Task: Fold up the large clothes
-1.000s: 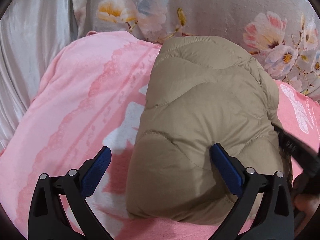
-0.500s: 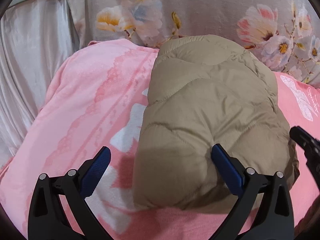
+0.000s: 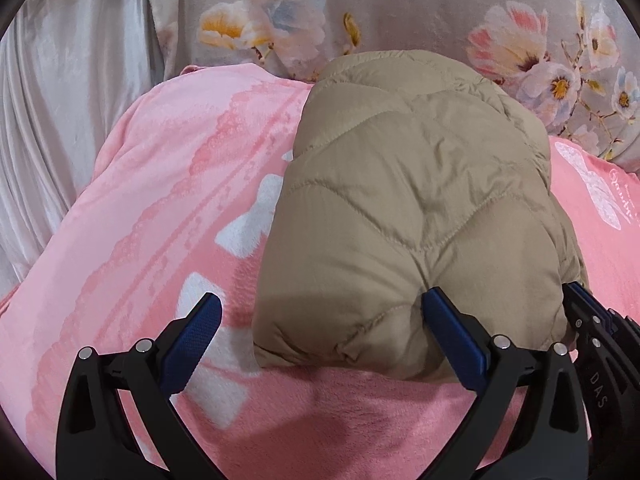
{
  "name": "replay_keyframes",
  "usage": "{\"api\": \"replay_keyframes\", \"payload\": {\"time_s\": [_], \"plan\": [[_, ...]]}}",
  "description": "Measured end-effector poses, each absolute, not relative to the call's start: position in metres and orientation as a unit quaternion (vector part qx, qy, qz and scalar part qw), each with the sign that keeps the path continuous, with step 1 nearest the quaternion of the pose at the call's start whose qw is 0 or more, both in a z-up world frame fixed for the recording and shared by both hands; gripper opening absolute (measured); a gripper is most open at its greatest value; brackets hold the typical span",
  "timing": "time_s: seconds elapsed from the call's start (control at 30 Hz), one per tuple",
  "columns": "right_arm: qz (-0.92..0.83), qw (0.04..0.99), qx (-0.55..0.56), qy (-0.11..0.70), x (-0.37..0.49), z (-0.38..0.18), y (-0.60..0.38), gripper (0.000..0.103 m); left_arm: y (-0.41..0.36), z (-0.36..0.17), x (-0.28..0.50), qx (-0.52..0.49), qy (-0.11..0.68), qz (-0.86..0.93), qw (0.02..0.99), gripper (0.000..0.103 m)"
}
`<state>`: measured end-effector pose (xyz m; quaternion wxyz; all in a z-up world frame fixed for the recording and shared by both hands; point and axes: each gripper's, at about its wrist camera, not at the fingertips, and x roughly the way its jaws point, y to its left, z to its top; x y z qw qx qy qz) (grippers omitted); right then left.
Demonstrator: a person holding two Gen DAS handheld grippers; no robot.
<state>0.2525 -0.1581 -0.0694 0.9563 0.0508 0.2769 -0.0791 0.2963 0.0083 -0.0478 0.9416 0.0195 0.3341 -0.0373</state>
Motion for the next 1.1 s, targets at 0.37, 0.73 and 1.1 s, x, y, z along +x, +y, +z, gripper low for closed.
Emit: {"api": "replay_keyframes", "payload": {"time_s": [0.37,0.73,1.1], "plan": [[-0.109,0.959,-0.014,0.263,0.191,-0.08,-0.15,0.079,-0.001,-0.074,0.237,0.029,0.322,-0.035,0.946,0.098],[-0.111,0.952,0.053,0.279,0.142,-0.092,-0.163,0.087,-0.004,-0.081,0.189,0.037,0.315,-0.024,0.948,0.098],[-0.123,0.955,0.042,0.268,0.109,-0.095,-0.159,0.087,-0.006,-0.083,0.158,0.04,0.311,-0.023,0.949,0.098]]}}
